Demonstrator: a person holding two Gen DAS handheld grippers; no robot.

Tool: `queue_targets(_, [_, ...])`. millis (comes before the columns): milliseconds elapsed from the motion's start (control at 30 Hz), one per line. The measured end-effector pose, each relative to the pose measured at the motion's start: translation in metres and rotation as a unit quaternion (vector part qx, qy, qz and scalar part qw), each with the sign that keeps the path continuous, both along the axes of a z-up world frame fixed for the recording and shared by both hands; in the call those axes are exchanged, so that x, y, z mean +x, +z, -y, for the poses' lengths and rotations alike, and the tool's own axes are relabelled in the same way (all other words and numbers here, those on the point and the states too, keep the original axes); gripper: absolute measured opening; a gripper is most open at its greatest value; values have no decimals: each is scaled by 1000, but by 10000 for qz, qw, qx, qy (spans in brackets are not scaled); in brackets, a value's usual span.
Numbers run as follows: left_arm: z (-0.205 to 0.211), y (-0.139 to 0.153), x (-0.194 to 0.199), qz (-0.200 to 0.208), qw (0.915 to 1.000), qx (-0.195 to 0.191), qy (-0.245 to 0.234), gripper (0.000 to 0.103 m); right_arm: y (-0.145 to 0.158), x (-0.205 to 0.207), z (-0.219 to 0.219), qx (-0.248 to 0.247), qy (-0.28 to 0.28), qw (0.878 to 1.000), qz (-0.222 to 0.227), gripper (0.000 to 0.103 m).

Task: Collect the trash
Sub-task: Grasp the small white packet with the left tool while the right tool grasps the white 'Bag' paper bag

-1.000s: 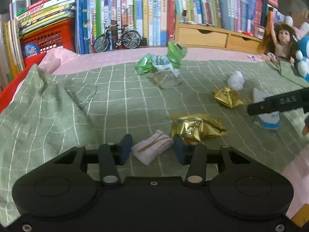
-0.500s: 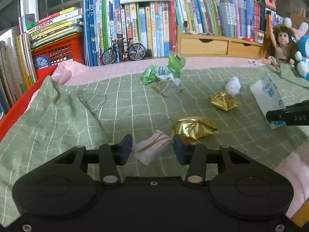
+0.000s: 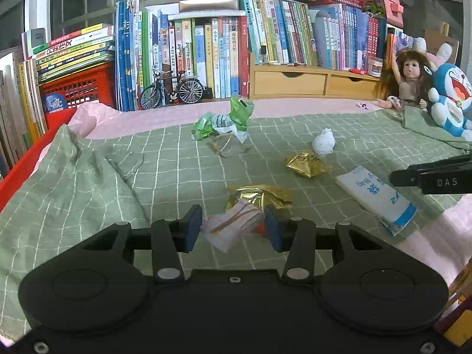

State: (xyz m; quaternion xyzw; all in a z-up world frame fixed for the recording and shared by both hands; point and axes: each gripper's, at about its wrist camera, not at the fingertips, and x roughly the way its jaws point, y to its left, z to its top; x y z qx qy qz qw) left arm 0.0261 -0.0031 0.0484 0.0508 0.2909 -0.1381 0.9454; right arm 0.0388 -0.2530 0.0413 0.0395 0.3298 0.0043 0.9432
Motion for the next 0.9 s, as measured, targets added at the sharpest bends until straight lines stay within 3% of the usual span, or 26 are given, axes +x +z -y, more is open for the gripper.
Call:
queue_targets(33, [1,0,-1,-1,10000,-13,-12,44,0,1,1,97,-6,9999,44,77])
queue_targets(367, [5,-5,-3,-126,9998,-77,-107,44,-35,24,-26,-199,437,9984,-308,85])
queue_targets(400, [5,-6,-4,-132,9998,-76,-114,44,-38,24,-28,-246,449,9982,-313,82])
queue_targets(500, [5,-7,-5,-151,9997,-101,-142,44,-35,15,-38,-406,585,9972,-217,54])
queue_targets(600, [7,-8,-6,-168,9997,-124,-154,44,-26,6,-43,-505,668,9965,-24,36])
queue_targets(900, [8,-6,-13,-182,9994,-209,-210,44,-12,-10,-35,-285,679,9972,111,32])
